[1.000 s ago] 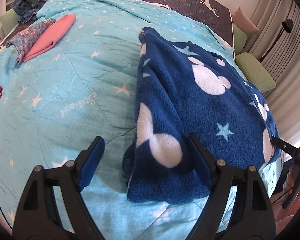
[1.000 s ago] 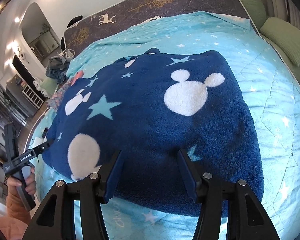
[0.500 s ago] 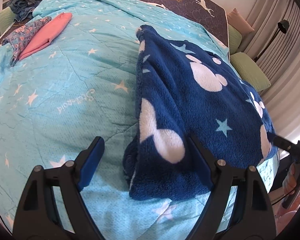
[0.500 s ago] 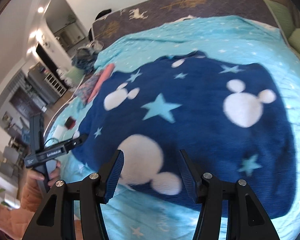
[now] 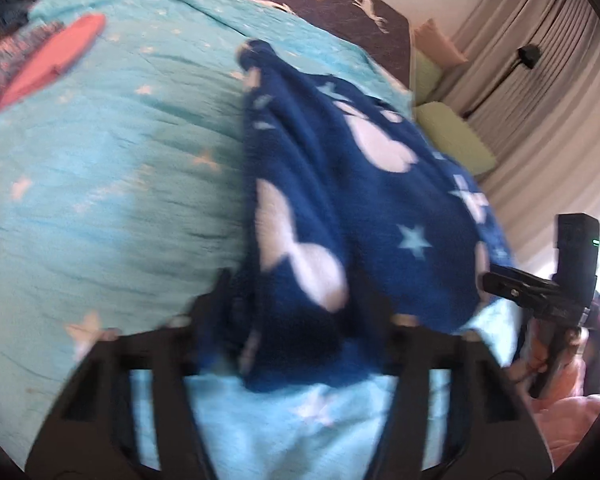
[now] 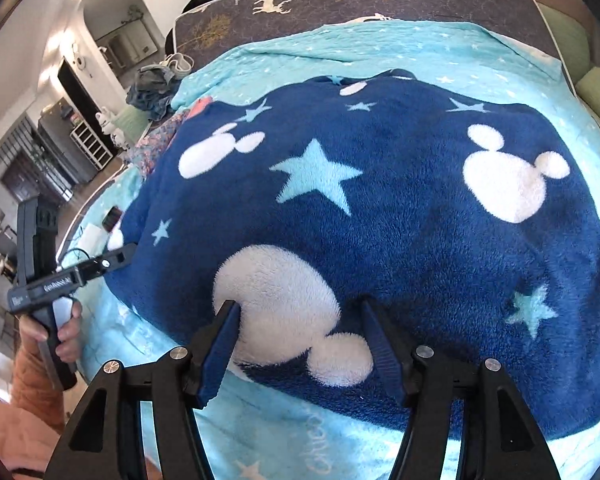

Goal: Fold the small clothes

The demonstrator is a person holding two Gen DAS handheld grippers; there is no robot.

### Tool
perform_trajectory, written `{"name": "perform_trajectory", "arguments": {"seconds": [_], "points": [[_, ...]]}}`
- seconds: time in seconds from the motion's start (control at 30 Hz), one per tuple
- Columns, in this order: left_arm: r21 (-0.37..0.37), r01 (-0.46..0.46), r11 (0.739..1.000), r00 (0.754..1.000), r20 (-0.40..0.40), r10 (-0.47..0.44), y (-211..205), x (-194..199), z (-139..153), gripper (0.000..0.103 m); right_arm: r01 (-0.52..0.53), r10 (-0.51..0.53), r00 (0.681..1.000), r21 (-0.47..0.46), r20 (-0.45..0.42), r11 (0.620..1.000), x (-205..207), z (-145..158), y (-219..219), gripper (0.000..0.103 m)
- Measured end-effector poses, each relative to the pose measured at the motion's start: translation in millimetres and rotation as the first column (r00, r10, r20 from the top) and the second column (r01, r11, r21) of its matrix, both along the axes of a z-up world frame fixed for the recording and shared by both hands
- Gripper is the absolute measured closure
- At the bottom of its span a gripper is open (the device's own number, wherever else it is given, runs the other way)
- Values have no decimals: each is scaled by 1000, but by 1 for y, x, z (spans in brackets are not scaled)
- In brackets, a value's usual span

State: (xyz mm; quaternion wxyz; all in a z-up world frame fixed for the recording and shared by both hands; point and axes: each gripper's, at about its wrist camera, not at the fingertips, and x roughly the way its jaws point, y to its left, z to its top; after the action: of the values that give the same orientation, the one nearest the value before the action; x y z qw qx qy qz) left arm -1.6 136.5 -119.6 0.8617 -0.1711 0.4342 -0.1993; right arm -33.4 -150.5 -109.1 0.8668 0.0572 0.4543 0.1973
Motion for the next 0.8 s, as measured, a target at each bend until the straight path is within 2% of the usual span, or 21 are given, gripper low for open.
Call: {"name": "perform_trajectory", "arguments": {"seconds": [0.03,0.1,0.17,0.23,0.3,0.37,0.4,0.43,0.5,0.57,0.7,0.8], "points": [[4,-6,1000,1000,-4,6,0,1,1,51,10,-10,1000,19,-4,1000,0,5,-1,39],[11,-4,1000,1000,-5,4,-3,0,2,51,12,-14,1000,120,14,993,-2,22,-10,41],[13,-4,1000,1000,-10,4,-4,1,3,51,-29,16,998,242,58,970,-4,39,-17,47],[0,-14,1000,1000,-26,14,-3,2,2,49,-39,22,998,273,65,961,-1,43,-18,49],[-8,-35,999,998,-47,34,-1,7,-1,39,-17,13,1000,260,14,966,10,31,-14,54],[-21,-37,999,998,-56,36,0,9,-2,37,31,-7,993,200,-121,979,25,-4,-7,66],[-19,-41,999,998,-57,39,-1,10,-1,37,62,-34,989,198,-141,978,28,-19,-8,69],[-14,-42,999,998,-57,41,-2,10,-1,38,70,-43,991,226,-124,972,27,-21,-10,69],[-17,-32,999,998,-51,32,-5,10,4,58,65,-38,992,238,-117,969,25,-18,-12,69],[-11,-34,999,999,-38,34,-10,11,13,68,58,-29,993,253,-117,966,25,-18,-14,69],[39,-34,999,997,67,32,-24,2,49,73,50,-19,994,301,-106,952,21,-21,-26,69],[52,-32,998,993,114,25,-37,0,73,75,30,1,996,330,-93,943,18,-21,-32,69]]}}
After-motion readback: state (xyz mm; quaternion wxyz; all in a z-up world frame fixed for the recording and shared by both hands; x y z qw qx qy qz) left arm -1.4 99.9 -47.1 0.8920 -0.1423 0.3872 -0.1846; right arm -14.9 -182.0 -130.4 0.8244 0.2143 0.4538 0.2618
